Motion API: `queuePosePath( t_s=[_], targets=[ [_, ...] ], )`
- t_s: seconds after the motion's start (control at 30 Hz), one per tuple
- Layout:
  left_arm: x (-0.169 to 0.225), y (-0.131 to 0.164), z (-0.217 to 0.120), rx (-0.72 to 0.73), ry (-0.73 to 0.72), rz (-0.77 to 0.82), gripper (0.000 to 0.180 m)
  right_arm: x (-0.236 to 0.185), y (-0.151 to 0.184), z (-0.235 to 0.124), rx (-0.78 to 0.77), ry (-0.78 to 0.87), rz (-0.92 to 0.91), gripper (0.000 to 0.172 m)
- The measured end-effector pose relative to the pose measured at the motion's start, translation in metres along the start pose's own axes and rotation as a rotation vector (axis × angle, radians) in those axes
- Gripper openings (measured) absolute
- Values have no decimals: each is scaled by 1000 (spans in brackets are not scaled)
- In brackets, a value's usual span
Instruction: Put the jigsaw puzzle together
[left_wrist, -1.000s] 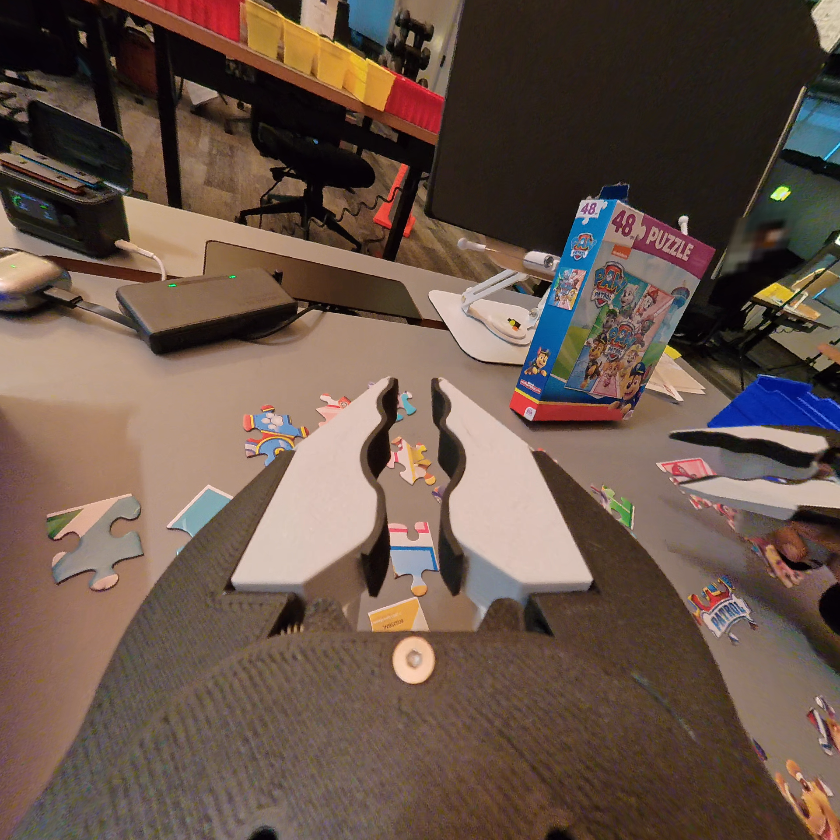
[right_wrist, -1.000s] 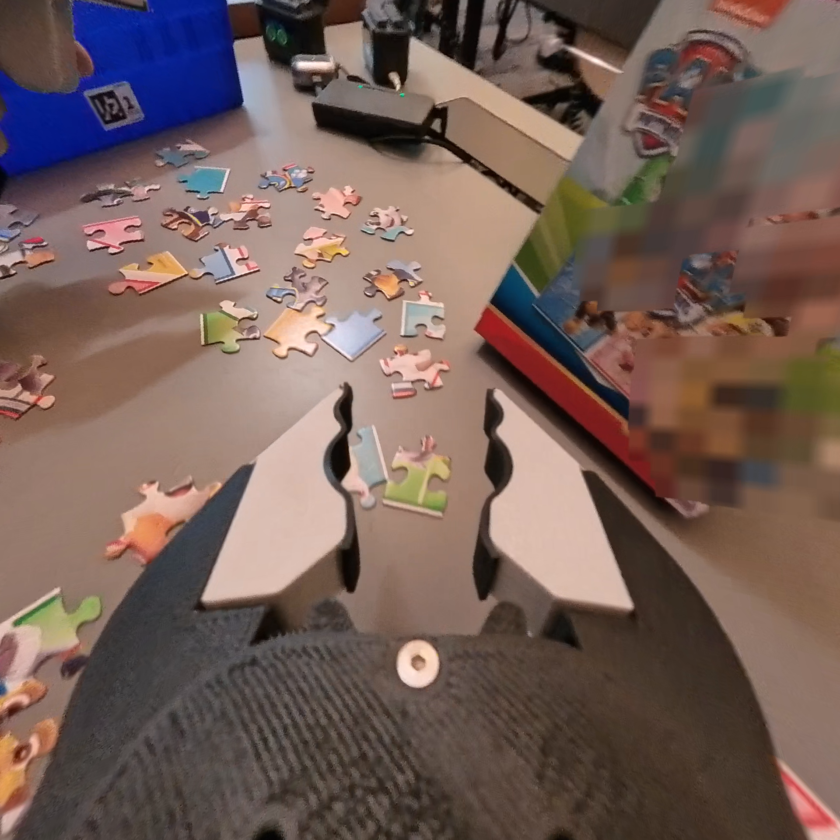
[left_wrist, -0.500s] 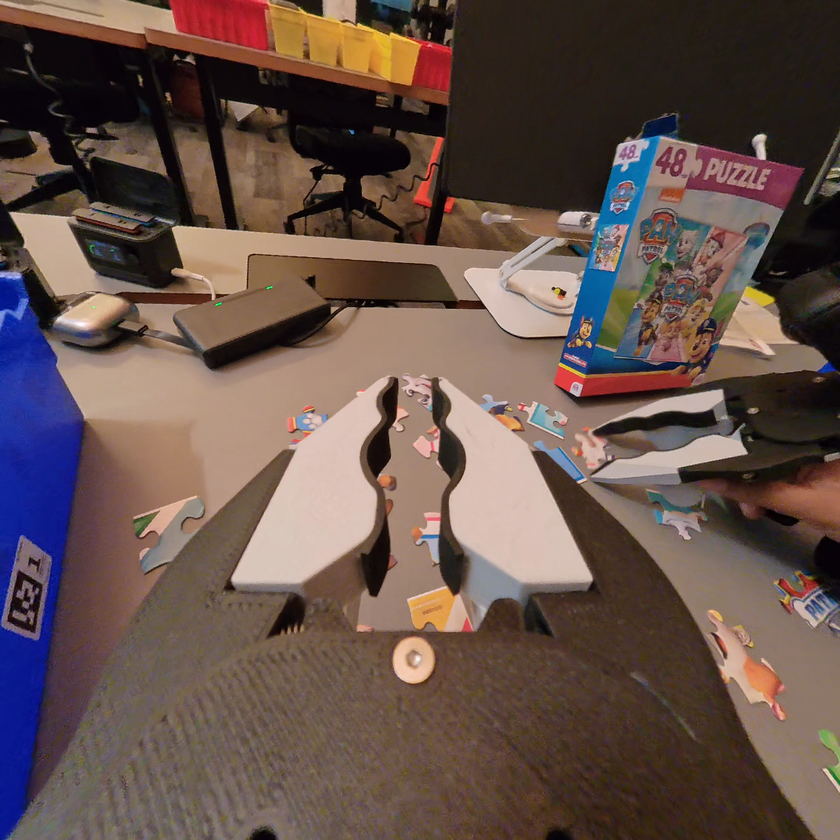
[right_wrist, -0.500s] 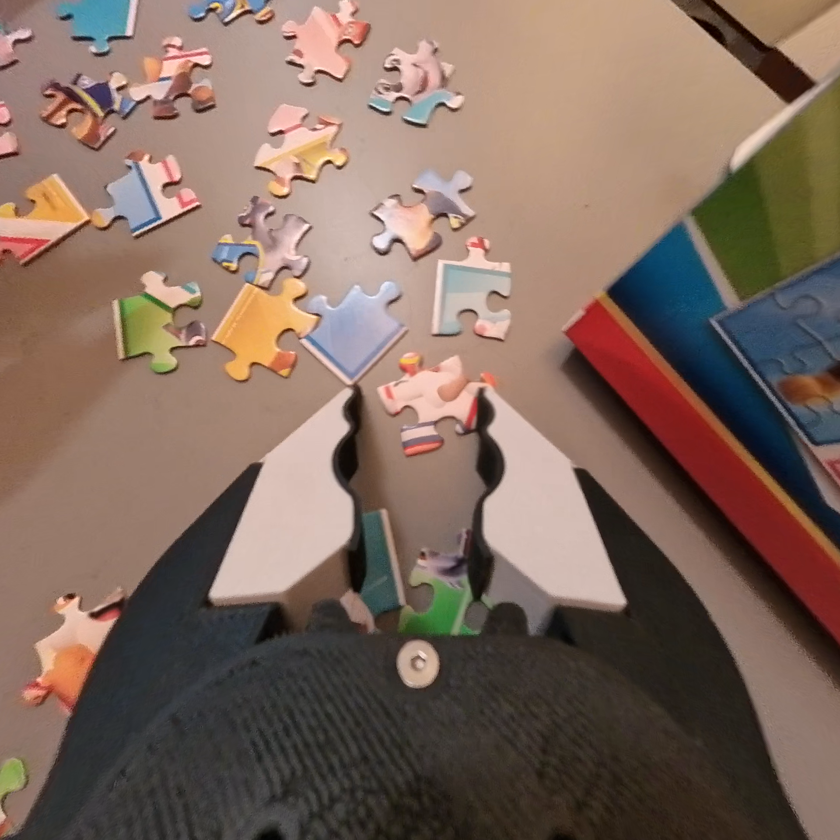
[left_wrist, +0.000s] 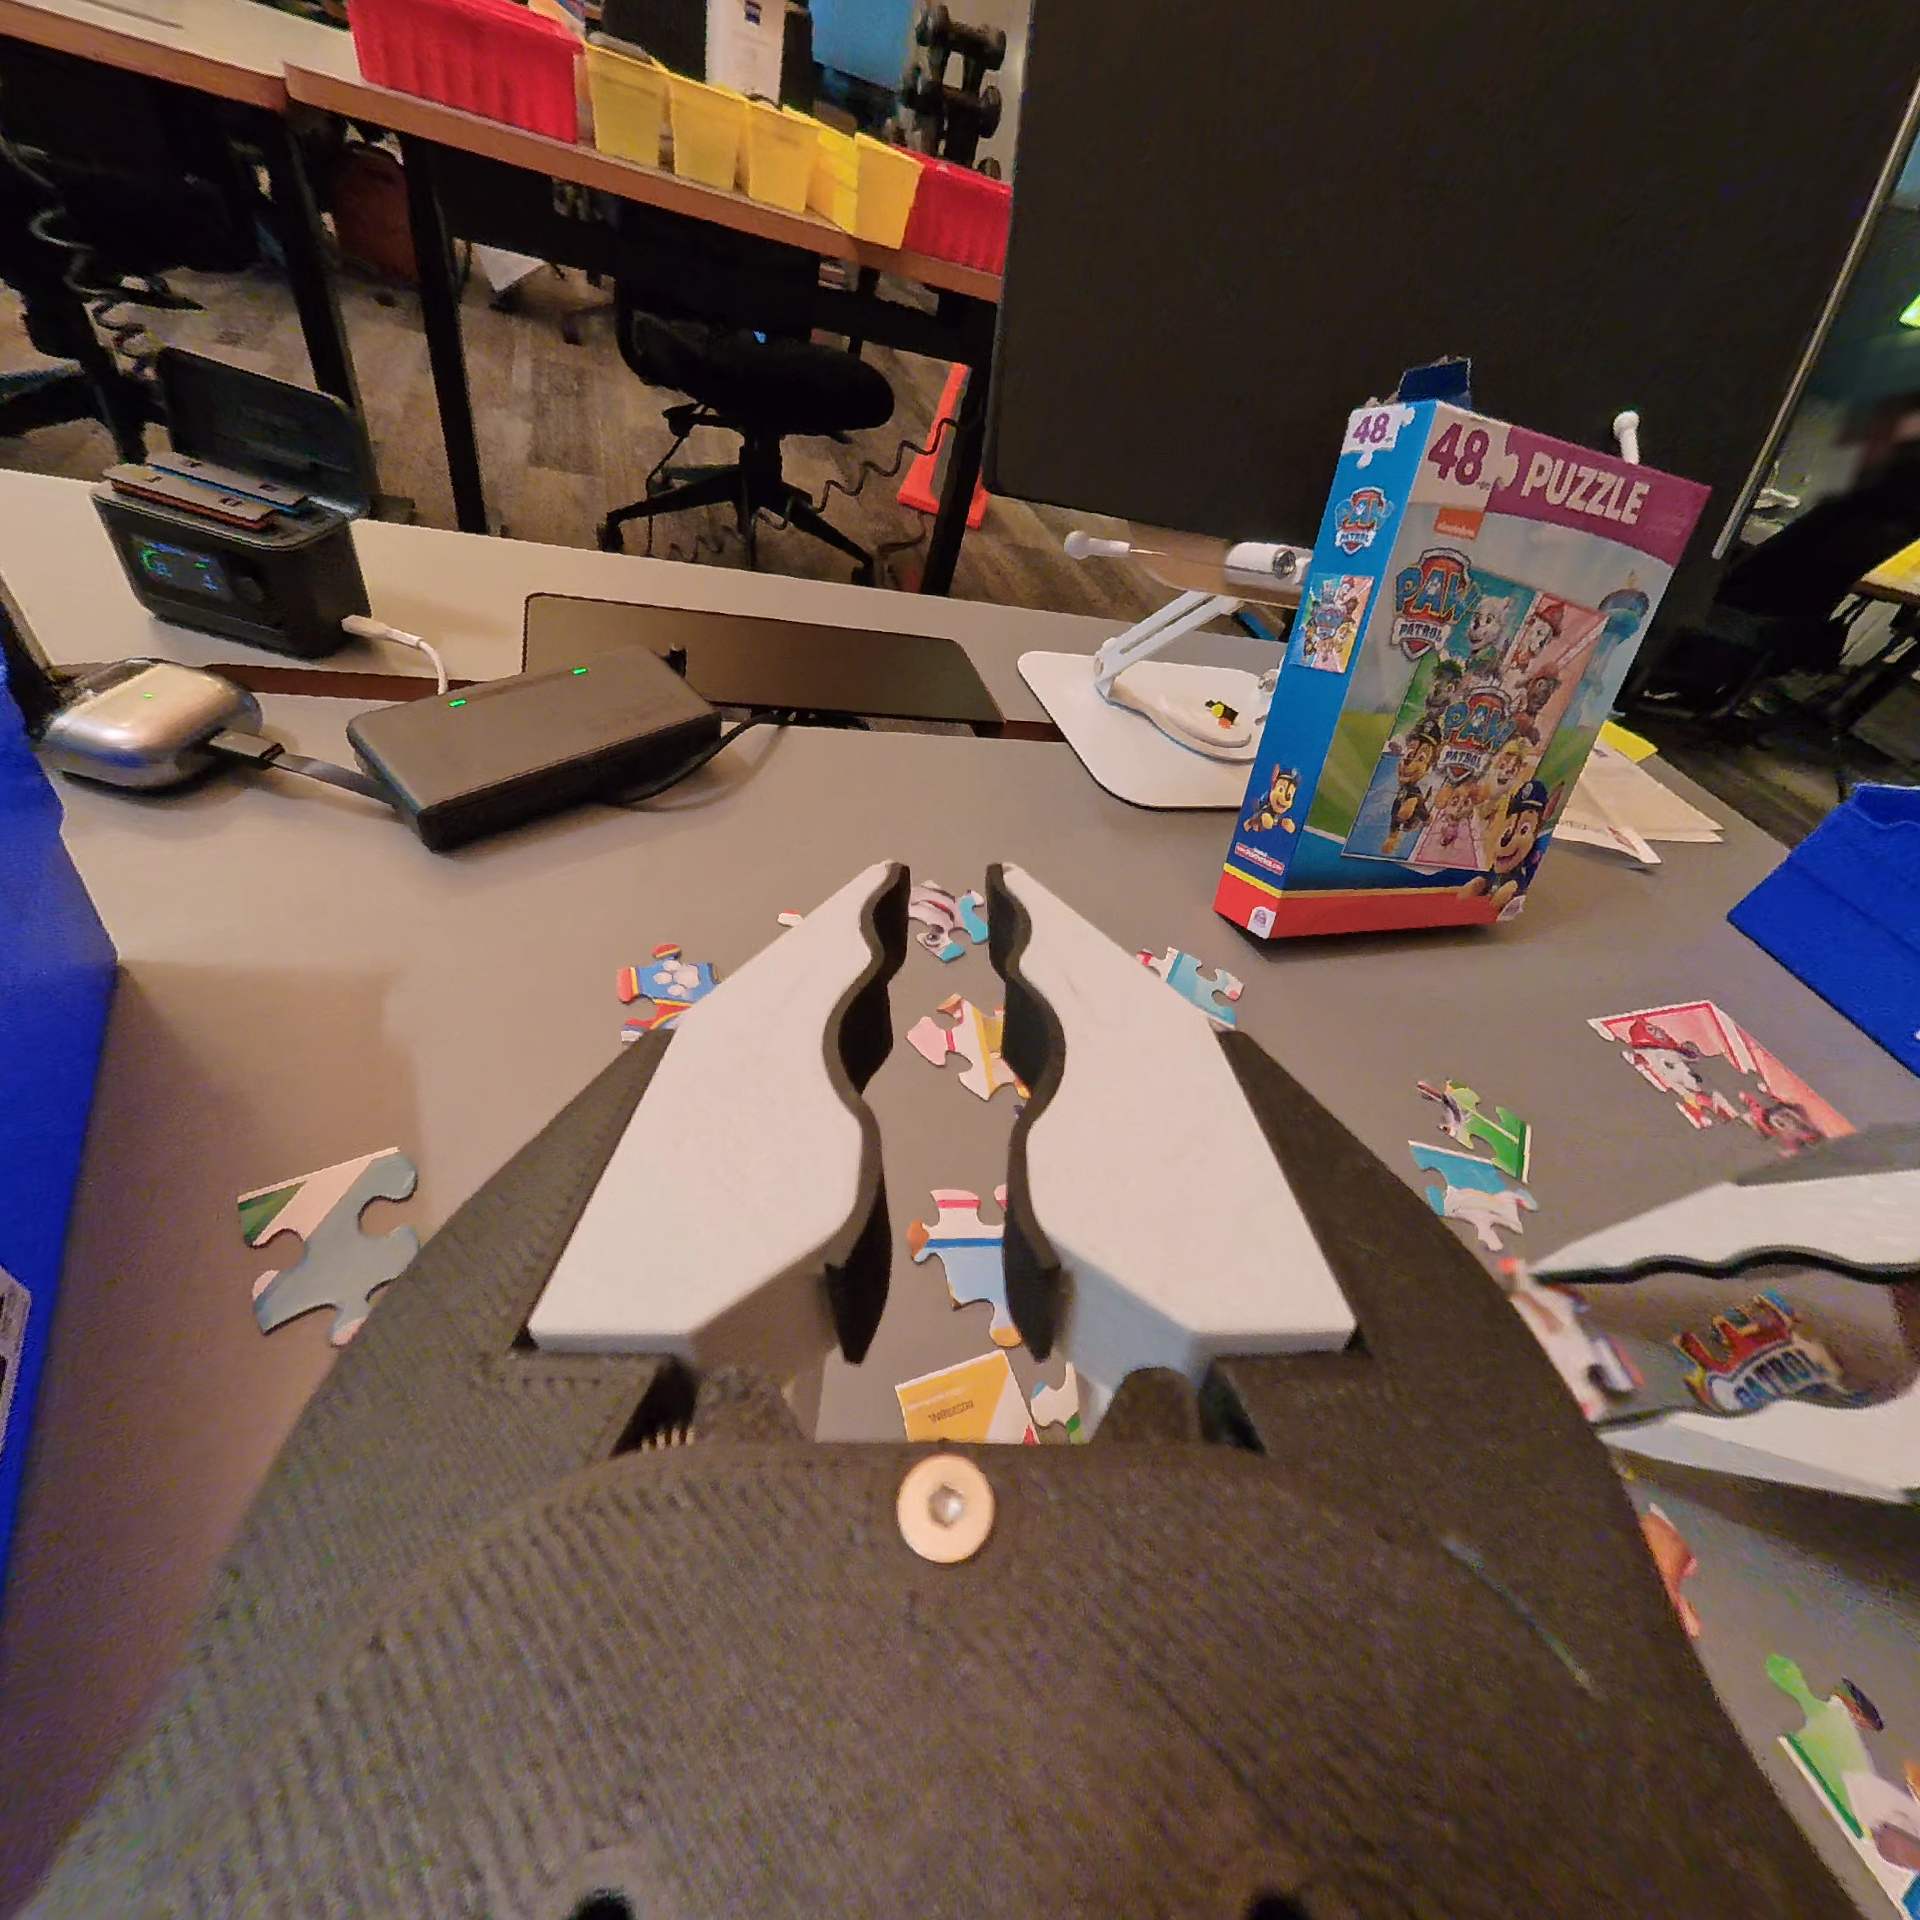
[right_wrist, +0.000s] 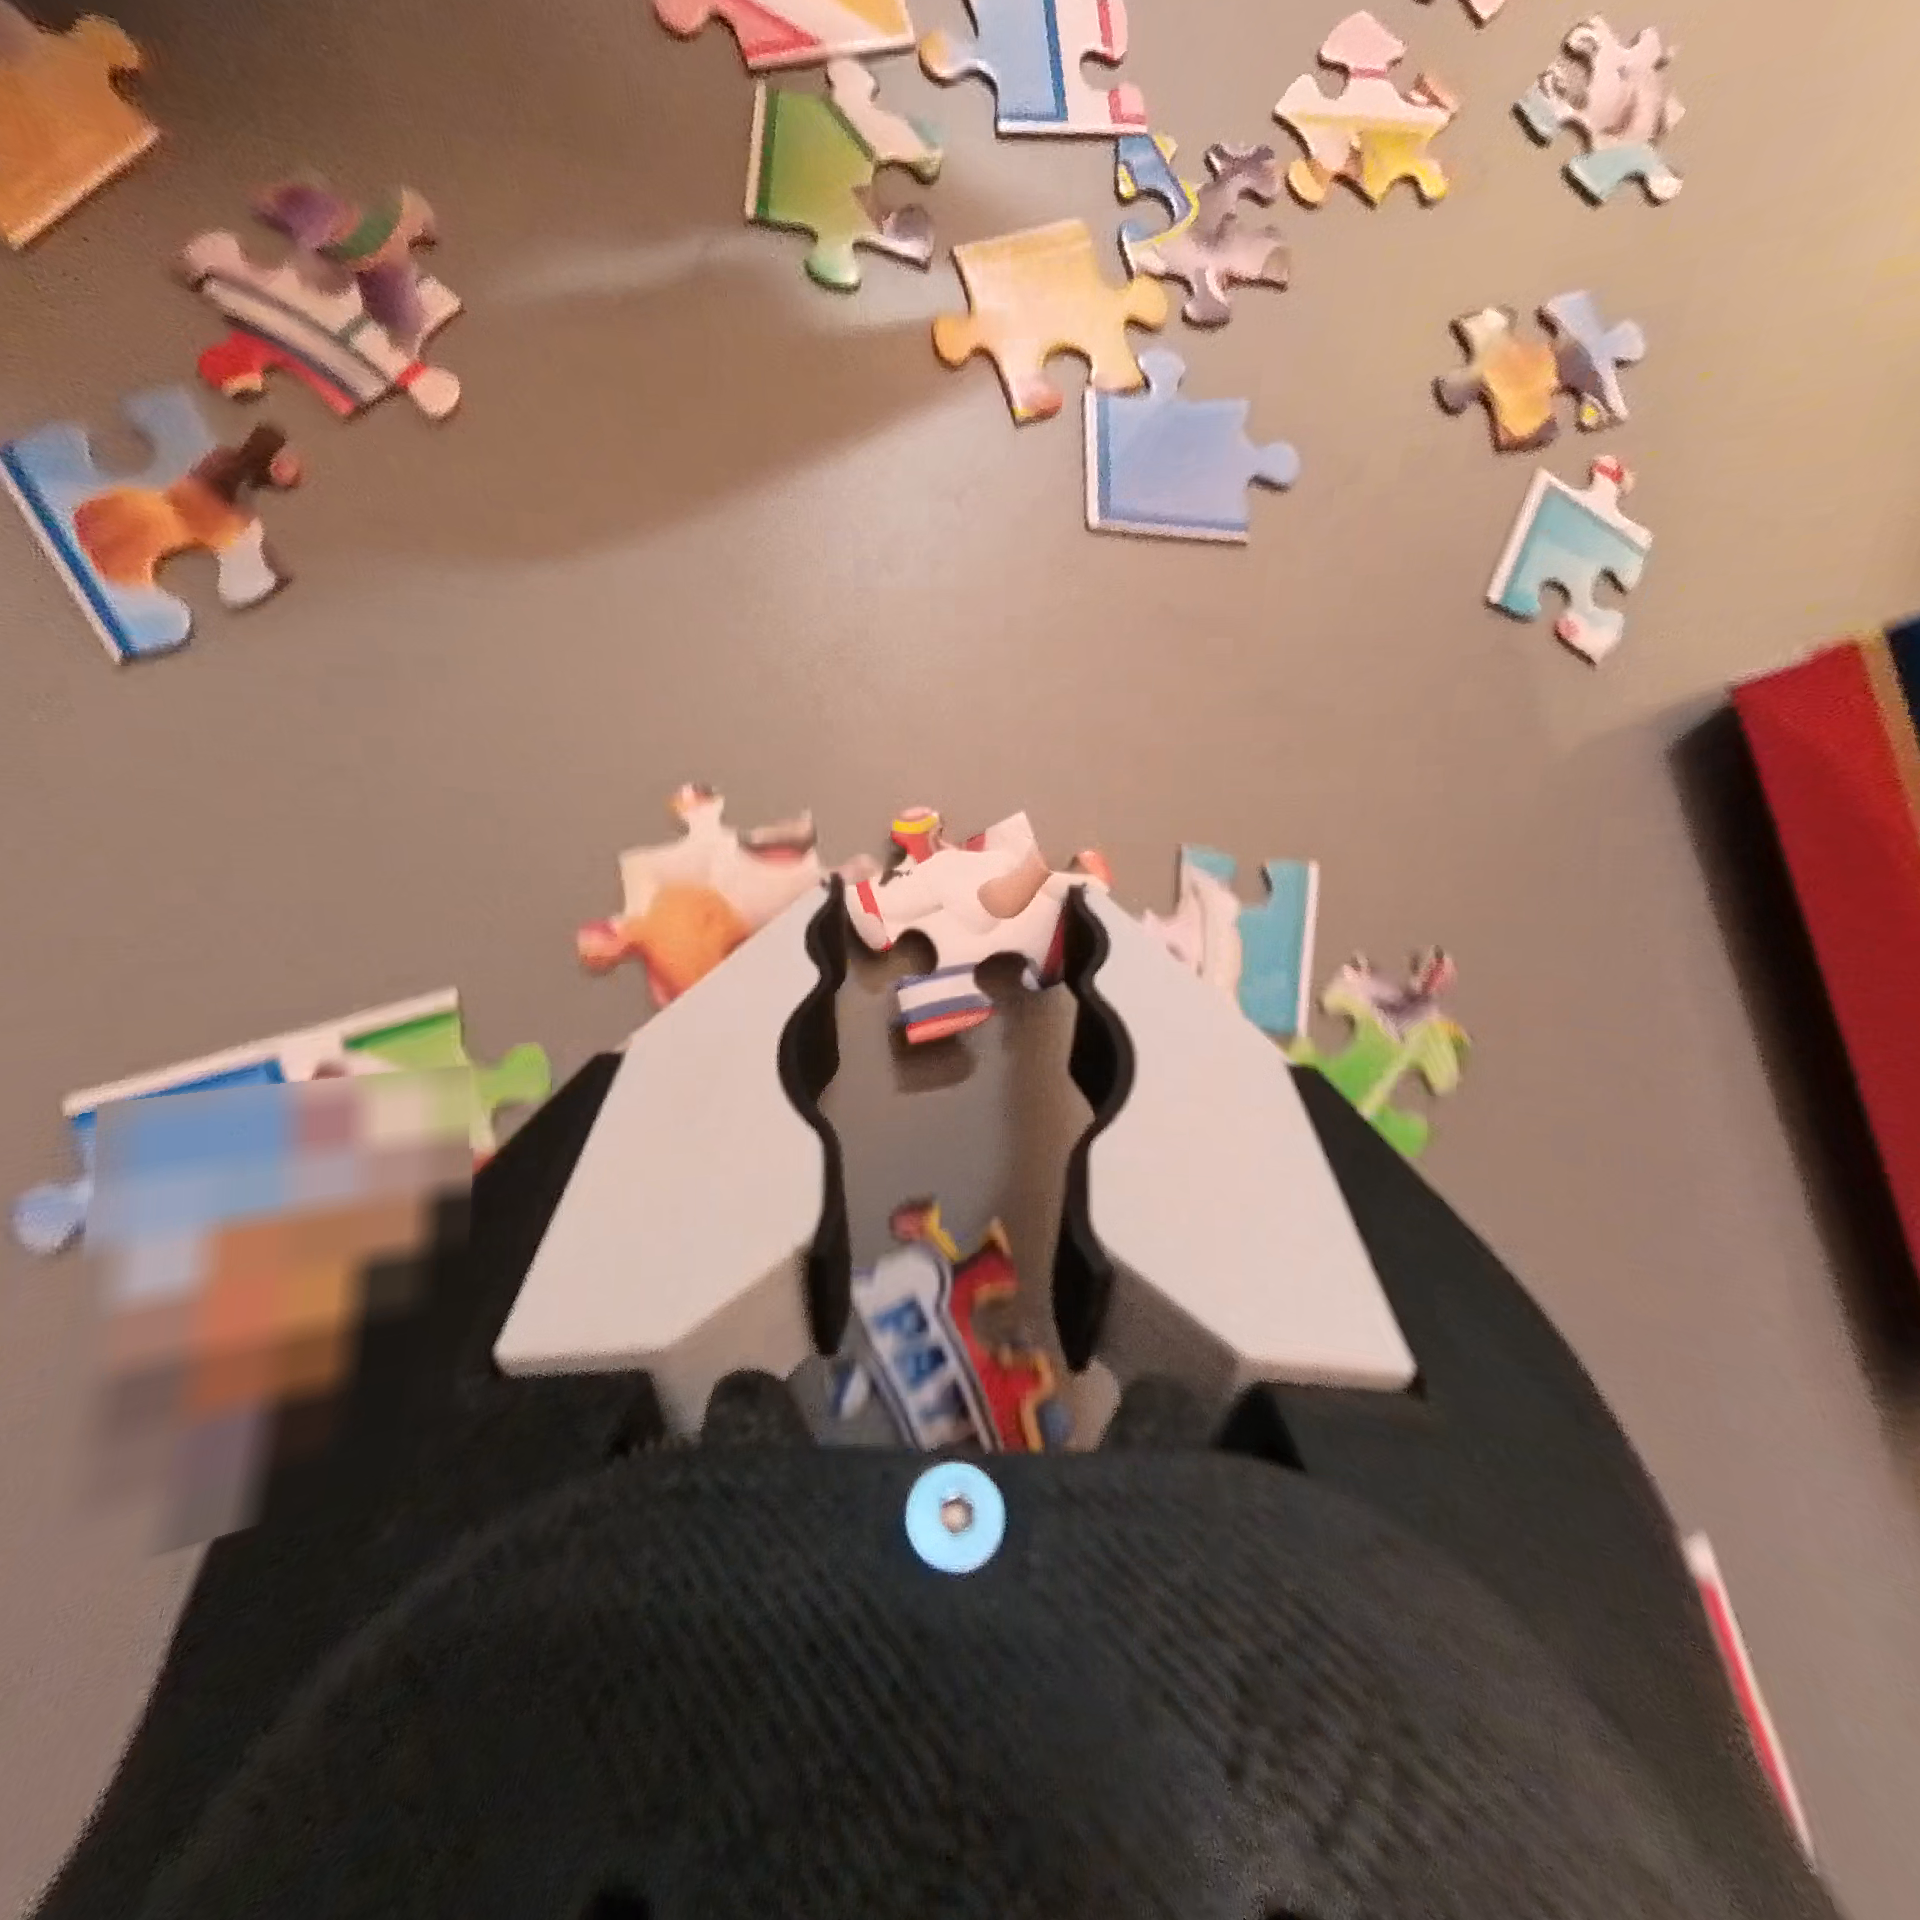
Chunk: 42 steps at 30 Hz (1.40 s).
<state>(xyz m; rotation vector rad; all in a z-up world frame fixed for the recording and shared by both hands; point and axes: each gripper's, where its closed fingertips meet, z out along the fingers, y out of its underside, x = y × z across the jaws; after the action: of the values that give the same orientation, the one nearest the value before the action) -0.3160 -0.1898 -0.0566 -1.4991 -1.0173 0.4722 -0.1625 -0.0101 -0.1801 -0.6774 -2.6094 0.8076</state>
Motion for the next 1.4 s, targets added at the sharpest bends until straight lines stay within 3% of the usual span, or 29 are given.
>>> queuePosePath(
  t_s=[0.23, 0.4, 0.5, 0.6, 0.73, 0.83, 1.0, 1.07, 1.1, 1.13, 1.3, 1.4],
  targets=[
    [6, 5, 5, -27, 18, 22, 13, 59, 80, -79, -48, 236, 174, 41],
    [32, 6, 6, -32, 237, -132, 21, 60, 82, -116, 141, 234, 313, 40],
    [92, 0, -1, -95, 563, -304, 31, 44, 75, -125, 216, 252, 269, 40],
    [171, 2, -17, -216, 861, -322, 31, 26, 68, -133, 272, 296, 173, 41],
    [254, 58, -14, -493, 931, -122, 38, 9, 51, -152, 346, 383, 37, 40],
    [306, 91, -15, -621, 1020, -95, 40, -1, 42, -159, 356, 445, -69, 40],
    [348, 129, -20, -747, 1074, -40, 41, -13, 36, -160, 325, 475, -175, 40],
    [353, 137, -20, -762, 1076, -27, 27, -16, 35, -161, 327, 480, -196, 40],
    [355, 137, -21, -763, 1090, -29, 12, -16, 34, -162, 331, 487, -202, 27],
    [357, 137, -20, -753, 1095, -33, 0, -15, 34, -164, 343, 502, -204, 27],
    [354, 112, -5, -627, 1135, -225, 0, 9, 33, -184, 505, 574, 3, 45],
    [351, 81, -1, -489, 1215, -429, 0, 20, 26, -196, 752, 430, 320, 44]
  ],
)
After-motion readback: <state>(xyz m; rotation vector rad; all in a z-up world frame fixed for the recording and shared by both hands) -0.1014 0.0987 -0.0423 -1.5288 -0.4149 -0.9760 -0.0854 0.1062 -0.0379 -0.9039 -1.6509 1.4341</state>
